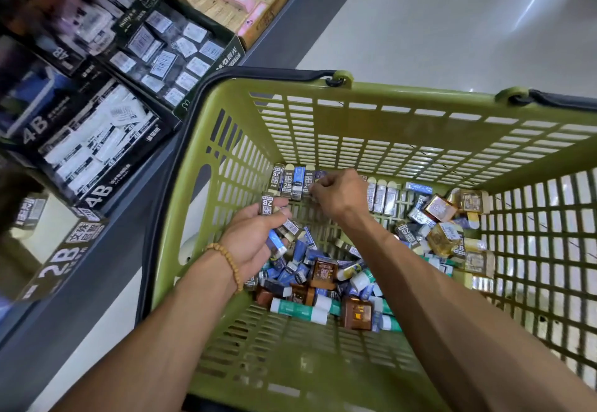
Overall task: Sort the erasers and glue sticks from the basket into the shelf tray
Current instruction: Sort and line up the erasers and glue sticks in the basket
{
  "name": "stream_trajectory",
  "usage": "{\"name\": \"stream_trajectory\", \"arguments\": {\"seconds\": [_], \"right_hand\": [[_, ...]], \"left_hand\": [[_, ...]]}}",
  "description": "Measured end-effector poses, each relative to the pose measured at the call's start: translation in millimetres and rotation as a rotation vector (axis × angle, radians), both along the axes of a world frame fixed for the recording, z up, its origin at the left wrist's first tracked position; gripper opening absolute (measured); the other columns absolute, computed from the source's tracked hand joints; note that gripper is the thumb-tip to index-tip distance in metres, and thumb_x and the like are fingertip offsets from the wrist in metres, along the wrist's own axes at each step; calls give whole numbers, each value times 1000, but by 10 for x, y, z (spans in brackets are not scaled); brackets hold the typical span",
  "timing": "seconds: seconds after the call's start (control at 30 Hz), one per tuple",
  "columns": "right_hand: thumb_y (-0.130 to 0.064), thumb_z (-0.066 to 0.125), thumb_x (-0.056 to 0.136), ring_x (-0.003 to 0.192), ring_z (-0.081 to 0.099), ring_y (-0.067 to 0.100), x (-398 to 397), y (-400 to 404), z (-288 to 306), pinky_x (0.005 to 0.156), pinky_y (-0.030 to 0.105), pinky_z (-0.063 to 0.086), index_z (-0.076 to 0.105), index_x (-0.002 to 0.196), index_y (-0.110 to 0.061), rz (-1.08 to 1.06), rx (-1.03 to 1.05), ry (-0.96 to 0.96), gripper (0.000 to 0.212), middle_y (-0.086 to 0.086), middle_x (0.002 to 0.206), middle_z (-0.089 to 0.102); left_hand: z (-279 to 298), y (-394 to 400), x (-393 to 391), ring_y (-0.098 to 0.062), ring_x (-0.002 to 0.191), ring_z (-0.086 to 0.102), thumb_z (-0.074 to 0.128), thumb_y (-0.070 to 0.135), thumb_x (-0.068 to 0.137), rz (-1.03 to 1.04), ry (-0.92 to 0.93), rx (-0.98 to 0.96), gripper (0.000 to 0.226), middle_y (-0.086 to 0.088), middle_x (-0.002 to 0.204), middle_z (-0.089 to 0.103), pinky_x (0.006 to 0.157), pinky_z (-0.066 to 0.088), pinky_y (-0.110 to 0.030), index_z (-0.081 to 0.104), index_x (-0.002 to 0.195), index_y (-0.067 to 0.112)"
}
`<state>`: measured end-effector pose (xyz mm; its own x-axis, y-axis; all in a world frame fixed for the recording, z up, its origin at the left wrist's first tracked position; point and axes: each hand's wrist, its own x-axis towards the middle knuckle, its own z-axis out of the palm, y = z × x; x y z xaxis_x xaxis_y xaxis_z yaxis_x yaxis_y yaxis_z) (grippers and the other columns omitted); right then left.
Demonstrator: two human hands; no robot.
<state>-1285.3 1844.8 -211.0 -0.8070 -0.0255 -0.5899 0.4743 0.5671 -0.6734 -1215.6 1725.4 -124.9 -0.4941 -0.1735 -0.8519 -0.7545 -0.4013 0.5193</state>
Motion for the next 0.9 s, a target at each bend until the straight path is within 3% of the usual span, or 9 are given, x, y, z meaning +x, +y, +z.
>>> {"name": "stream_trajectory", "arguments": {"seconds": [0.1,0.2,0.3,0.43,0.53,0.6,0.67,0.8,0.9], "right_hand": [[-20,71,90,46,54,5,-35,-8,16,37,10,36,67,69,-19,34,42,-12,22,-7,57,62],[-20,64,94,53,57,9,7,44,132,44,16,42,71,78,-9,90,25,41,21,3,72,71],[-17,60,97,54,60,9,132,193,313,51,20,46,71,86,3,72,-229,-59,26,5,81,72],[-19,69,92,63,62,22,256,395,439,58,30,53,74,88,-5,174,-445,-289,15,21,79,71],[-8,72,88,64,60,17,269,455,411,60,27,54,74,90,-5,202,-492,-347,4,3,70,70],[-4,69,90,59,58,11,270,494,421,57,23,51,72,92,-4,165,-523,-375,4,-4,66,68],[-5,65,93,51,57,6,253,526,436,51,20,49,70,90,-4,22,-482,-350,6,0,65,66],[-15,65,95,53,56,6,147,462,281,47,17,43,70,91,-5,-111,-179,-173,12,7,77,68],[-16,65,95,57,55,9,55,302,192,42,13,41,69,90,-5,-73,-107,-122,13,3,75,66]], "left_hand": [[-11,-9,-14,-19,83,59,50,-10,92,32,12,23,28,-12,106,64,79,49,-37,54,82,15],[-26,-16,-11,-17,84,61,54,-8,91,-22,17,2,23,-11,107,65,73,51,-31,63,104,9],[-10,3,-24,-21,97,62,55,-10,89,-28,38,-22,25,-11,104,68,86,51,-34,64,100,11],[47,61,-36,-28,109,62,54,-15,86,-53,80,-26,27,-13,103,69,104,45,-43,63,93,10],[85,104,-36,-23,98,66,53,-17,86,-71,77,-10,32,-6,85,71,98,48,-40,59,86,15],[92,131,-31,-24,94,66,54,-16,87,-69,77,-14,38,-10,92,68,97,49,-42,58,110,13],[55,120,-24,-29,93,66,52,-15,88,-45,60,-5,58,-16,101,65,99,48,-48,34,141,1],[26,45,-32,-34,96,69,50,-11,91,-81,18,-7,43,-25,109,64,59,56,-24,42,133,-8],[-19,16,-33,-22,76,73,49,-6,94,-133,7,-30,25,-22,103,67,53,54,-22,56,119,-4]]}}
